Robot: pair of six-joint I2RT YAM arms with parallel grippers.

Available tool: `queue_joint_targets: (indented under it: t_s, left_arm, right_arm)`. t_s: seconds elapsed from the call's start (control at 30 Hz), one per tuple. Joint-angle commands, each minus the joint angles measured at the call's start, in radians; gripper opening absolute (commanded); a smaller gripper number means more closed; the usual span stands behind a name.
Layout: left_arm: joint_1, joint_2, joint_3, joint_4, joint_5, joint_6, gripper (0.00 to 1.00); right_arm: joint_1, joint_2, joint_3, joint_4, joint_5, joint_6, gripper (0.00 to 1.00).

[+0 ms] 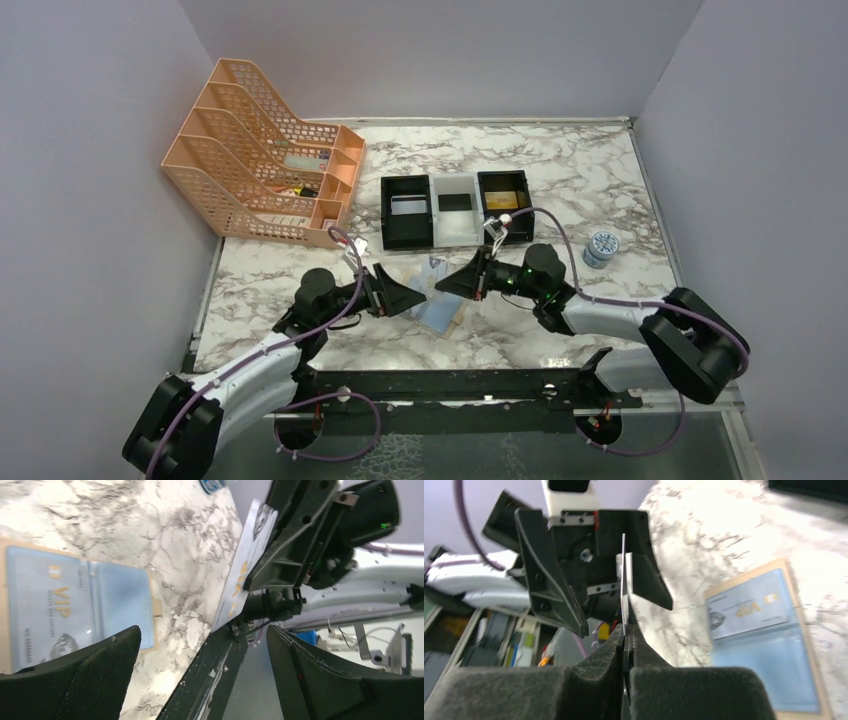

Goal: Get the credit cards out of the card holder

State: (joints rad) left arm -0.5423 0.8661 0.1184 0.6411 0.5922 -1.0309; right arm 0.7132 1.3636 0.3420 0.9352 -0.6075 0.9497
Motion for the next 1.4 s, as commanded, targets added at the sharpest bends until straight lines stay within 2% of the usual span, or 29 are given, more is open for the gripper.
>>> queue_joint_targets:
  t_s: [0.0, 0.1, 0.2, 0.37, 0.5, 0.7, 0.83, 1.13, 1.37]
  left_arm:
    - [0.006, -0.079, 0.086, -0.322, -0.186, 0.12, 0.99]
    - [0.006, -0.129, 0.184, -0.606, -0.35, 0.228, 0.99]
    - [0.006, -0.151, 0.286, -0.824, -0.509, 0.302, 0.99]
    - [0.006, -0.17, 0.439, -1.039, -0.687, 0.329, 0.99]
    - [0.007, -0.178, 0.507, -1.088, -0.763, 0.335, 0.99]
    - [0.007, -0.137, 0.621, -1.203, -0.763, 0.438, 0.99]
    - [0.006, -0.16, 0.62, -1.216, -0.818, 0.48, 0.99]
    - [0.007, -0.263, 0.604, -1.258, -0.912, 0.449, 0.99]
    - [0.006, -0.323, 0.593, -1.268, -0.931, 0.431, 0.99]
  right_arm:
    - [0.0, -0.121, 0.087, -0.429, 0.249, -0.201, 0.01]
    - [0.0, -0.172, 0.147, -0.581, 0.353, -0.298, 0.01]
    - [0.0, -0.181, 0.215, -0.648, 0.399, -0.4, 0.01]
    - [0.002, -0.105, 0.381, -0.774, 0.441, -0.546, 0.01]
    - [0.007, -0.004, 0.502, -0.819, 0.504, -0.633, 0.01]
    - [0.074, 0.195, 0.725, -0.906, 0.674, -0.868, 0.01]
    - [0.097, 0.332, 0.873, -0.945, 0.779, -0.95, 0.01]
    - [0.115, 0.625, 1.164, -1.082, 0.946, -1.107, 0.01]
    - [0.115, 0.75, 1.265, -1.03, 1.007, -1.281, 0.01]
